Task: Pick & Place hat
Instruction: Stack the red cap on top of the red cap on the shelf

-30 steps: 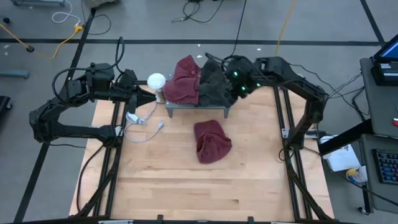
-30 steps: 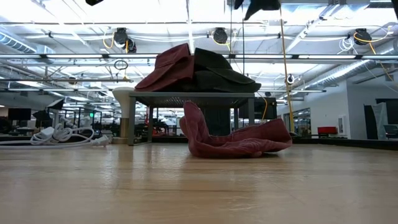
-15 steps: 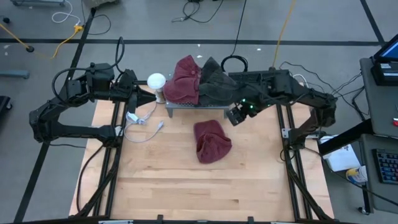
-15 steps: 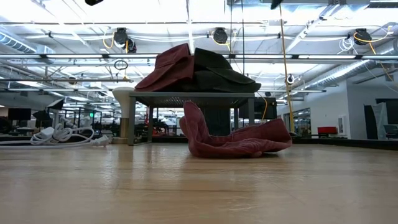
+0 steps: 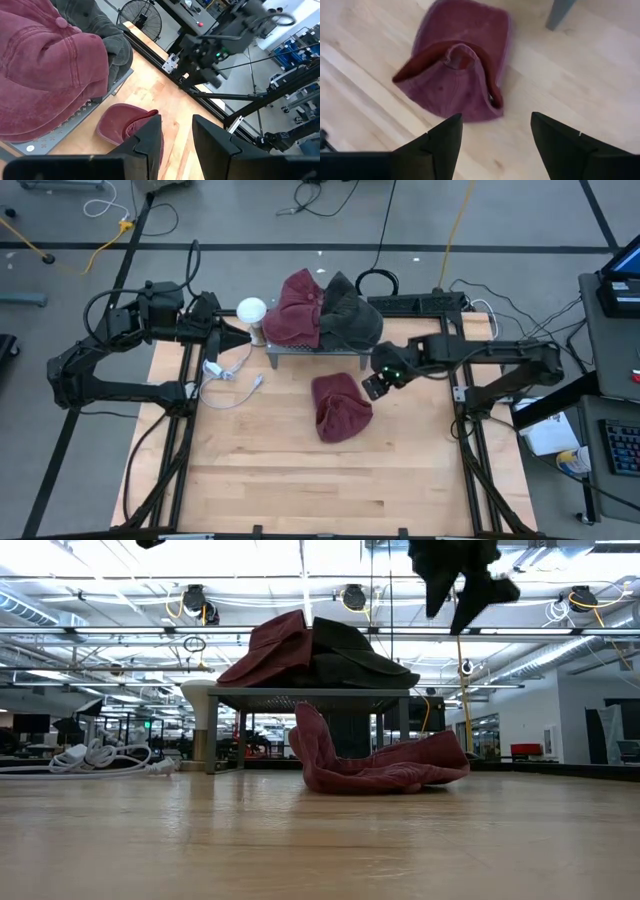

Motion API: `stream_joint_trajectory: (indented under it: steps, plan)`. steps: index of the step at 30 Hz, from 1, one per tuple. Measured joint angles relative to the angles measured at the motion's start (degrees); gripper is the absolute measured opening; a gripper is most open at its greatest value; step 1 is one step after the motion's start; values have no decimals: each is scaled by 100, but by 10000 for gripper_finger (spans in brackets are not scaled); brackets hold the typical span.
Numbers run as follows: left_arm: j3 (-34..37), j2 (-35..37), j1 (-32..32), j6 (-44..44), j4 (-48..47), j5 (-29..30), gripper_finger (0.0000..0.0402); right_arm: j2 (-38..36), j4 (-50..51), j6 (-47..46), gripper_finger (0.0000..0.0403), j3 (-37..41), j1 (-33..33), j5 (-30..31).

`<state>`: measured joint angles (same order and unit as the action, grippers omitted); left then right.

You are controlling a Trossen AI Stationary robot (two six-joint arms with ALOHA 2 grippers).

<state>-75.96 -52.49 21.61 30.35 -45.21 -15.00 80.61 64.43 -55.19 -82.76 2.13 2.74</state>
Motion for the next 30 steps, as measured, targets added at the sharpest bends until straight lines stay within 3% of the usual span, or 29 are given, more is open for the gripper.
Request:
stream_joint_trajectory:
  steps: [8, 17, 30]
  plan:
    - [0, -1, -42, -2, 0, -2, 113, -579, -2281, -513, 216, 1904, 0, 2]
    - [0, 0, -42, -3, 0, 2, 113, -648, -4177, -1036, 212, 3352, 34, 31]
    - [0, 0, -42, -24, 0, 9, 113, -111, -4962, -924, 212, 3710, 282, 44]
